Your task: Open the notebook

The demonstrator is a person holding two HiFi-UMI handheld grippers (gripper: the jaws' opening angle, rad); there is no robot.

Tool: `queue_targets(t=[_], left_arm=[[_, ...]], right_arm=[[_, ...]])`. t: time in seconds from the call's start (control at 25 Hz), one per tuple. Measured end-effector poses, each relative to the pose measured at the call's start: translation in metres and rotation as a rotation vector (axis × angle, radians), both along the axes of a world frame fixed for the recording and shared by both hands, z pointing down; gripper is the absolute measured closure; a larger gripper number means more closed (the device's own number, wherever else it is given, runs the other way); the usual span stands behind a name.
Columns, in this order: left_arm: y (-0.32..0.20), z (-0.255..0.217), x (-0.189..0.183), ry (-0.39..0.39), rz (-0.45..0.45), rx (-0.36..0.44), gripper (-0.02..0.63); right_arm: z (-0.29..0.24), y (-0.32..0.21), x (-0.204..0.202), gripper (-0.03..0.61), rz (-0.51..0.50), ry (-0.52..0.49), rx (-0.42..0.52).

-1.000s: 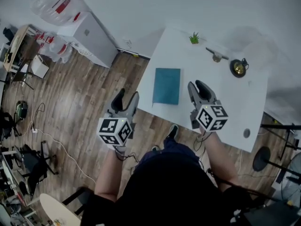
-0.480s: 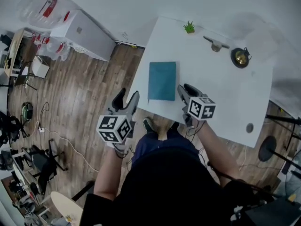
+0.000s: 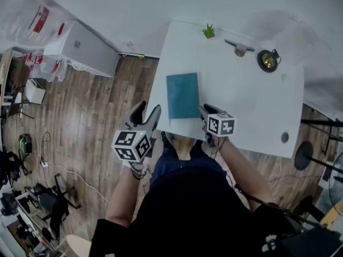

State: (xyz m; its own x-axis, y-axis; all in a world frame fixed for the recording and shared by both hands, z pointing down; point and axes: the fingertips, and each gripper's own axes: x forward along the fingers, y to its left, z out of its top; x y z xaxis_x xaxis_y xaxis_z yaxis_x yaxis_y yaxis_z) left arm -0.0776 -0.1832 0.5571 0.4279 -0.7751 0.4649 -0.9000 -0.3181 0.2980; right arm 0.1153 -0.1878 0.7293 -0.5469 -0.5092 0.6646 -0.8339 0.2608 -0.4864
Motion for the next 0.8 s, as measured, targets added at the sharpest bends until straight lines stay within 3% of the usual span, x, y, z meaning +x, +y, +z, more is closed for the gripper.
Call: queue_targets(t=[0.4,0.8], left_arm=[[-0.030,0.009,-0.060,0.065,0.082,-0.035,0.390],[-0.037,0.024,-0.078,0.083,0.169,-0.082,0.394]], right_arm=[[0.041,0.010,-0.024,0.436,0.078,0.102,-0.097],[0.039,0.014,-0.023,0.469,0.171,0.169,-0.086]])
